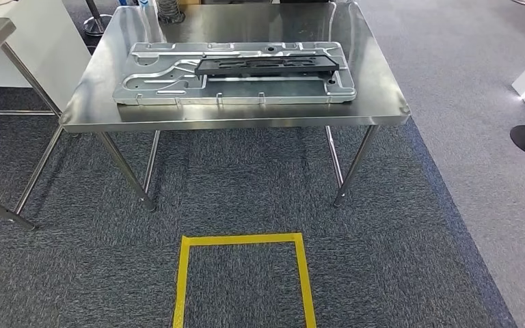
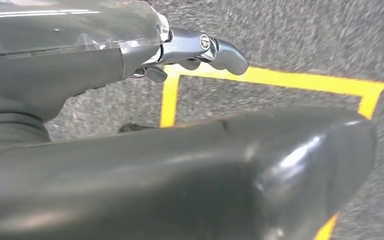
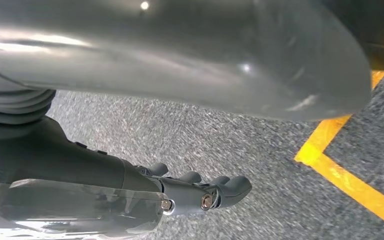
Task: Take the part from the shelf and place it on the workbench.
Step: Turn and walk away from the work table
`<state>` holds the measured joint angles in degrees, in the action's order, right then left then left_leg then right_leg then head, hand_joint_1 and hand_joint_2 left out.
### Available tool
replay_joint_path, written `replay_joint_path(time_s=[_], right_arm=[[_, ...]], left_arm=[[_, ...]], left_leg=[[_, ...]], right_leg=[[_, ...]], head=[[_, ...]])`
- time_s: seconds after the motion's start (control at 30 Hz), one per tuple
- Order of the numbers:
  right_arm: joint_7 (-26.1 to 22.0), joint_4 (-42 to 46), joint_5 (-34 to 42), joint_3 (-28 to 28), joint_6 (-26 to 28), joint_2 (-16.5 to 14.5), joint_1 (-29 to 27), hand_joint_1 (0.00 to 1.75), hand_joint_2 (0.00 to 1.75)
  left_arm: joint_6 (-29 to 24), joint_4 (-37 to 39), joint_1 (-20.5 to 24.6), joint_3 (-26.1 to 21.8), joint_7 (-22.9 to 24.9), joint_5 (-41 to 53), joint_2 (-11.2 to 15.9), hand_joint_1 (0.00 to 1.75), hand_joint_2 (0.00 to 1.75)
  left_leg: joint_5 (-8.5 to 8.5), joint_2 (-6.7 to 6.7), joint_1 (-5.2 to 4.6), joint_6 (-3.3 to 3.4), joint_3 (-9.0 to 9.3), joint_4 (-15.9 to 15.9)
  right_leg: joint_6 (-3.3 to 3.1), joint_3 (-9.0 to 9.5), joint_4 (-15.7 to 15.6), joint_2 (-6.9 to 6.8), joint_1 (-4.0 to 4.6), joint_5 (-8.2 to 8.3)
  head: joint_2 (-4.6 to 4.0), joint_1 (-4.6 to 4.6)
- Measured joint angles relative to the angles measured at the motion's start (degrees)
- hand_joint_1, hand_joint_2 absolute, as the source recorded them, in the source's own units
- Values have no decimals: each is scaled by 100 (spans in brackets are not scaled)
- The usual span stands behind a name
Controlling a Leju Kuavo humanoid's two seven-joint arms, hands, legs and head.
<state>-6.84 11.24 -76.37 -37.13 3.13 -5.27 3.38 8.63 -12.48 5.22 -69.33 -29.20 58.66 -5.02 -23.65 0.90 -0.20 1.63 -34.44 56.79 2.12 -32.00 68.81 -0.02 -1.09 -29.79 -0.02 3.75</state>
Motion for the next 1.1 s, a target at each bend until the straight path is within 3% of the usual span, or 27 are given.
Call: replay_joint_path(time_s=[0.07, 0.1, 0.13, 0.2, 0.23, 0.27, 0.33, 0.37, 0.4, 0.43, 0.5, 0.53, 0.57, 0.6, 0.63, 0.7, 0.73, 0.77, 0.83, 0.87, 0.9, 0.93, 1.0, 1.03, 1.1], right_arm=[[-18, 1, 16, 1, 12, -2, 39, 0, 0], [-14, 2, 17, 1, 8, -6, 54, 0, 0], [-2, 2, 14, 2, 3, -10, 61, 0, 0], [39, -3, -5, 3, -18, -27, 52, 0, 0], [64, -7, -15, 3, -33, -32, 46, 0, 0], [88, -10, -24, 3, -52, -36, 39, 0, 0], [119, -11, -35, 2, -83, -33, 34, 0, 0], [121, -11, -38, 2, -92, -32, 32, 0, 0], [118, -11, -41, 2, -97, -33, 32, 0, 0], [113, -11, -38, 2, -97, -36, 32, 0, 0], [103, -11, -29, 2, -91, -43, 35, 0, 0], [98, -11, -24, 2, -85, -48, 39, 0, 0], [90, -11, -19, 2, -81, -54, 45, 0, 0], [81, -11, -14, 1, -77, -60, 51, 0, 0], [72, -11, -10, -1, -75, -66, 55, 0, 0], [57, -14, -7, -4, -75, -71, 48, 0, 0], [52, -15, -8, -6, -75, -71, 45, 0, 0], [47, -16, -11, -8, -77, -71, 42, 0, 0], [36, -17, -20, -9, -79, -72, 42, 0, 0], [27, -18, -24, -9, -81, -72, 41, 0, 0], [21, -18, -27, -9, -85, -73, 40, 0, 0], [15, -18, -28, -9, -91, -73, 41, 0, 0], [12, -18, -28, -9, -103, -74, 47, 0, 0], [14, -17, -28, -9, -108, -73, 56, 0, 0], [23, -15, -24, -12, -119, -73, 78, 0, 0]], left_arm=[[11, 0, 8, 31, -29, 15, 3, 0, 0], [22, 0, 14, 35, -52, 16, 5, 0, 0], [36, 0, 19, 37, -79, 15, 7, 0, 0], [65, 0, 13, 38, -128, 14, 14, 0, 0], [74, 0, 0, 38, -145, 13, 17, 0, 0], [80, 0, -13, 38, -156, 12, 20, 0, 0], [81, 0, -25, 38, -169, 10, 23, 0, 0], [77, 0, -21, 38, -172, 8, 26, 0, 0], [71, 0, -17, 38, -173, 6, 28, 0, 0], [64, 0, -14, 38, -173, 4, 33, 0, 0], [57, 0, -2, 38, -175, 0, 42, 0, 0], [57, 0, 12, 38, -178, -2, 51, 0, 0], [57, 0, 30, 38, -182, -3, 57, 0, 0], [57, 0, 47, 38, -188, -6, 64, 0, 0], [57, 0, 58, 38, -196, -12, 71, 0, 0], [58, 0, 54, 38, -211, -26, 74, 0, 0], [59, 0, 48, 38, -217, -32, 74, 0, 0], [59, 0, 44, 38, -219, -36, 73, 0, 0], [58, 0, 42, 37, -219, -39, 72, 0, 0], [58, 0, 40, 36, -219, -40, 72, 0, 0], [57, 0, 40, 35, -218, -41, 71, 0, 0], [56, 0, 40, 35, -217, -39, 70, 0, 0], [53, 0, 42, 35, -210, -36, 66, 0, 0], [50, 0, 42, 35, -205, -34, 60, 0, 0], [36, 0, 42, 35, -192, -38, 50, 0, 0]], left_leg=[[80, 1, -11, -54, -178, 126], [133, 3, -14, -86, -235, 158], [194, 6, -12, -118, -272, 165], [238, -5, 5, -185, -331, 168], [95, -15, 18, -221, -367, 252], [-162, -24, 35, -258, -420, 445], [-793, -30, 65, -325, -539, 1116], [-962, -31, 73, -345, -572, 1463], [-976, -32, 78, -356, -553, 1705], [-848, -33, 80, -359, -452, 1778], [-529, -39, 82, -338, 41, 1353], [-515, -49, 73, -312, 417, 894], [-603, -59, 64, -274, 754, 416], [-715, -69, 50, -232, 987, 58], [-791, -74, 33, -190, 1098, -153], [-716, -54, 33, -98, 1023, -217], [-644, -37, 39, -45, 957, -223], [-560, -22, 45, 1, 876, -234], [-409, -10, 32, 54, 688, -221], [-333, -8, 19, 56, 582, -206], [-258, -4, 6, 55, 468, -182], [-188, 1, -6, 50, 347, -149], [-64, 7, -20, 32, 103, -59], [-12, 5, -28, 16, 1, -8], [74, 4, -41, -31, -136, 73]], right_leg=[[-38, 589, -848, 2, 14, -119], [-72, 739, -1122, 6, 32, -222], [-114, 772, -1258, 10, 51, -273], [-210, 678, -1277, -8, 45, -192], [-258, 623, -1282, -24, 37, -125], [-299, 555, -1289, -42, 29, -51], [-344, 381, -1283, -57, 41, 99], [-348, 279, -1274, -60, 46, 175], [-343, 172, -1258, -60, 49, 250], [-332, 61, -1235, -59, 48, 320], [-297, -151, -1176, -55, 43, 449], [-271, -231, -1147, -50, 48, 504], [-241, -283, -1125, -49, 56, 558], [-208, -312, -1118, -51, 61, 617], [-173, -330, -1121, -55, 62, 676], [-99, -369, -1120, -50, 53, 735], [-74, -414, -1039, -38, 45, 615], [-56, -476, -861, -25, 41, 382], [-44, -627, -222, -15, 28, -251], [-36, -677, 133, -15, 27, -444], [-33, -679, 400, -15, 27, -480], [-38, -612, 520, -15, 28, -378], [-79, -209, 204, -15, 39, -38], [-111, 129, -199, -16, 58, 4], [-178, 707, -1034, -19, 95, -175]], head=[[0, 1], [0, 1], [0, 1], [0, 1], [0, 1], [0, 1], [0, 1], [0, 1], [0, 1], [0, 1], [0, 1], [0, 1], [0, 1], [0, 1], [0, 1], [0, 1], [0, 1], [0, 1], [0, 1], [0, 1], [0, 1], [0, 1], [0, 1], [0, 1], [0, 1]])
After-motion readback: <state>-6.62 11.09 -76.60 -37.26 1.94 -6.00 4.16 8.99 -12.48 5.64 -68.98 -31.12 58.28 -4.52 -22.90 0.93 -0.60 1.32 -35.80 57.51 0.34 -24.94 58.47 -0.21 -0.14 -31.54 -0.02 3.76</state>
